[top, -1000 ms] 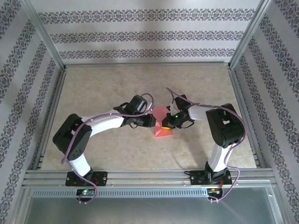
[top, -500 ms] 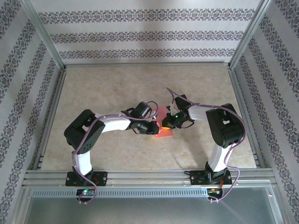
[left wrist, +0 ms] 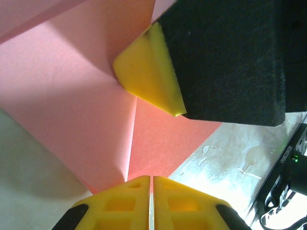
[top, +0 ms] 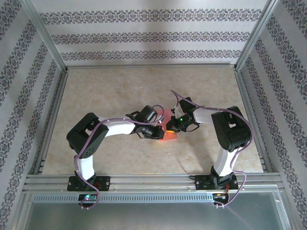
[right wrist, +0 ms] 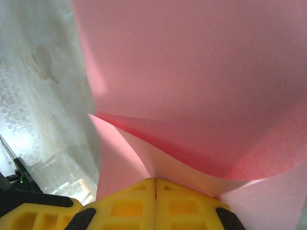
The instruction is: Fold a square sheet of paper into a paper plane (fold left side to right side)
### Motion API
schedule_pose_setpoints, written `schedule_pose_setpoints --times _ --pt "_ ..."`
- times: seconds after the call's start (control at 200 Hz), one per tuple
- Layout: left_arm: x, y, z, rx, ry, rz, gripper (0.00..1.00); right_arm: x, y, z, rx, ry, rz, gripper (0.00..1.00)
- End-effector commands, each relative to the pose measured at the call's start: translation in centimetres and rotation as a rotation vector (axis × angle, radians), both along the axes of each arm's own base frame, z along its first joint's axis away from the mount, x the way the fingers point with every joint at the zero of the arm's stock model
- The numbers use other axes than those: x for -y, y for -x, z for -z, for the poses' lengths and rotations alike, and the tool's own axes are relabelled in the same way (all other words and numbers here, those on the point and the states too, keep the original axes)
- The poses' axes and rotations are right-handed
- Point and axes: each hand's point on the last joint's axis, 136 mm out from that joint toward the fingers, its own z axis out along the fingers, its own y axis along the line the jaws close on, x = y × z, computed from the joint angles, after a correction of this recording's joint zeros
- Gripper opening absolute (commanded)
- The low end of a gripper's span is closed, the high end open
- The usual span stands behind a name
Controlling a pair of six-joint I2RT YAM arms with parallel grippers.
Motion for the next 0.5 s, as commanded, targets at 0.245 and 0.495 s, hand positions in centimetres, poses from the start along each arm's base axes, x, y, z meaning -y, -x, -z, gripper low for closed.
schedule_pose_setpoints --times 0.245,0.495 --pt "-0.25 0.37 1.52 0.001 -0.078 0.031 0.11 0.49 0.66 1.06 -0.027 0.050 -0.021 0.00" --pt "-0.20 0.08 1.75 0.002 -0.073 0.004 0.11 0.60 0.72 1.08 -0.028 0.051 -0.021 0.00"
